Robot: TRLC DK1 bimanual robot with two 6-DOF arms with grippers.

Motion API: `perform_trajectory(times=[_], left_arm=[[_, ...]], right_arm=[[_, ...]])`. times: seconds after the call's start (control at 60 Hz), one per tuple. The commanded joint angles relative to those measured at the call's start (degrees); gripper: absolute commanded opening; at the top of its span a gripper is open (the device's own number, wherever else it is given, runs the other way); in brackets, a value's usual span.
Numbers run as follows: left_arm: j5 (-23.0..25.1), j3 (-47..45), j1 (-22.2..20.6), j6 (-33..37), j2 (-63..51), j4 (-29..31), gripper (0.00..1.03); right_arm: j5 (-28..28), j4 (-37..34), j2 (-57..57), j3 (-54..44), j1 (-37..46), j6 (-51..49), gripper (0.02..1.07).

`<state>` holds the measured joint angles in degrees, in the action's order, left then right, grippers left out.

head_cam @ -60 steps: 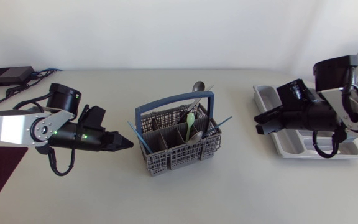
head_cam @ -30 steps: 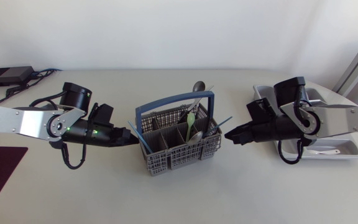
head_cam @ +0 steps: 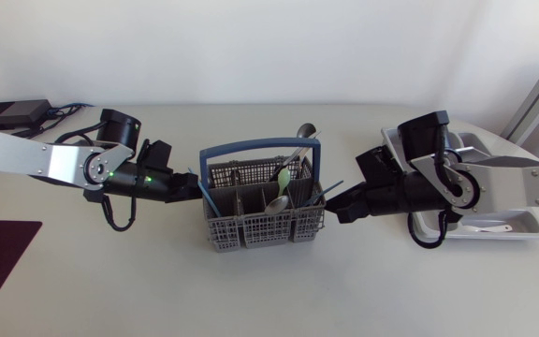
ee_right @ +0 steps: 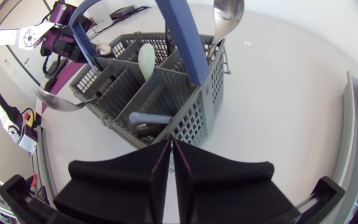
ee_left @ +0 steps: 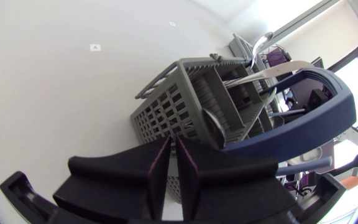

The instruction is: Sort the cutlery from the basket into the organizer compartments.

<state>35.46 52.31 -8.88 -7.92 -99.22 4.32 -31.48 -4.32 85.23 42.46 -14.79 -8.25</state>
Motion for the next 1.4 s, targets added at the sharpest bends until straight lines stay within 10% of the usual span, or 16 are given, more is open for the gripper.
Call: perform_trajectory(times=[0.0, 0.383, 0.733, 1.383], left_arm=[[0.84, 3.06, -0.34, -1.13, -2.47, -0.8, 0.1], [0.75, 2.18, 2.64, 1.24, -1.06, -0.71, 0.16], [0.75, -5.91, 5.98, 3.26, 19.41, 3.59, 0.26], [-10.24, -9.07, -2.28, 2.21, 26.89, 1.31, 0.34]], right_arm=[[-0.07, 0.36, -1.91, -1.94, -2.44, 1.75, 0.13], [6.35, 0.54, -5.95, -3.7, -3.67, 1.66, 0.14], [7.4, -6.93, -15.97, -5.37, -0.07, -2.3, 0.4], [7.49, -12.82, -23.97, -5.98, 0.37, -3.09, 0.53]])
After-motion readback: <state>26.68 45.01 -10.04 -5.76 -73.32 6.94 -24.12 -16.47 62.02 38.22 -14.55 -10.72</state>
